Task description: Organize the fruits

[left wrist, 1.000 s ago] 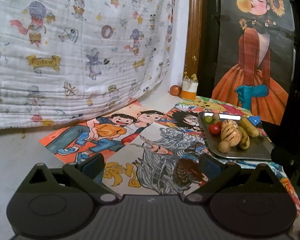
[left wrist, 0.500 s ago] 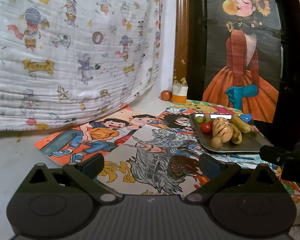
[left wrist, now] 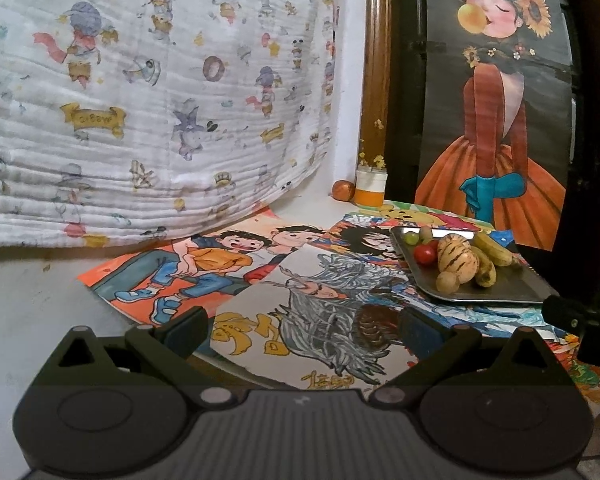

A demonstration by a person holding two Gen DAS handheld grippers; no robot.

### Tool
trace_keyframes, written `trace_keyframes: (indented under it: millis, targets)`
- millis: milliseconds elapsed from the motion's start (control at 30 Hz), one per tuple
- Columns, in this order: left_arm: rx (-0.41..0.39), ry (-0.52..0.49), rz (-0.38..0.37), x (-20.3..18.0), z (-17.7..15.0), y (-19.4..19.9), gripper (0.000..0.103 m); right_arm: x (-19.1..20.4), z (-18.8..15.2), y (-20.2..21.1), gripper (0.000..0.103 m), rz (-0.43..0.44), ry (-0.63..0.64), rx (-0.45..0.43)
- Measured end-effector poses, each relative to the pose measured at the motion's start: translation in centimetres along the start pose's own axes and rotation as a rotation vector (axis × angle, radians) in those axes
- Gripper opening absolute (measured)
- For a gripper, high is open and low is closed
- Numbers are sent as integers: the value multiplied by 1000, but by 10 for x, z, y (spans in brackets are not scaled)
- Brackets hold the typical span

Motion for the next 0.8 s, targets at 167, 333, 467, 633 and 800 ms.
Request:
trace_keyframes:
  millis: [167, 333, 467, 633, 800]
  targets:
    - [9, 0, 7, 3, -3, -2, 103, 0, -2, -1, 103, -2, 0, 9]
    - [13, 3, 9, 5, -4, -2, 103, 1, -3, -2, 103, 0, 2, 14]
    - [13, 2, 8, 5, -5, -2, 103, 1, -3, -2, 103, -1, 1, 14]
    - [15, -1, 5, 4, -5, -1, 103, 0, -3, -2, 103, 1, 1, 16]
    - [16, -1, 4, 4, -5, -2, 103, 0, -3, -2, 103, 1, 1, 16]
Point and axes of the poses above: each gripper's, at about its wrist camera, not at the fingertips, and y roughly against the way its jaws point, x to its left, z to its top, the point moved 7 cm from there along -y, roughly the way its jaws point, and after that the axes turned 7 degrees about x, right-handed, at the moved point
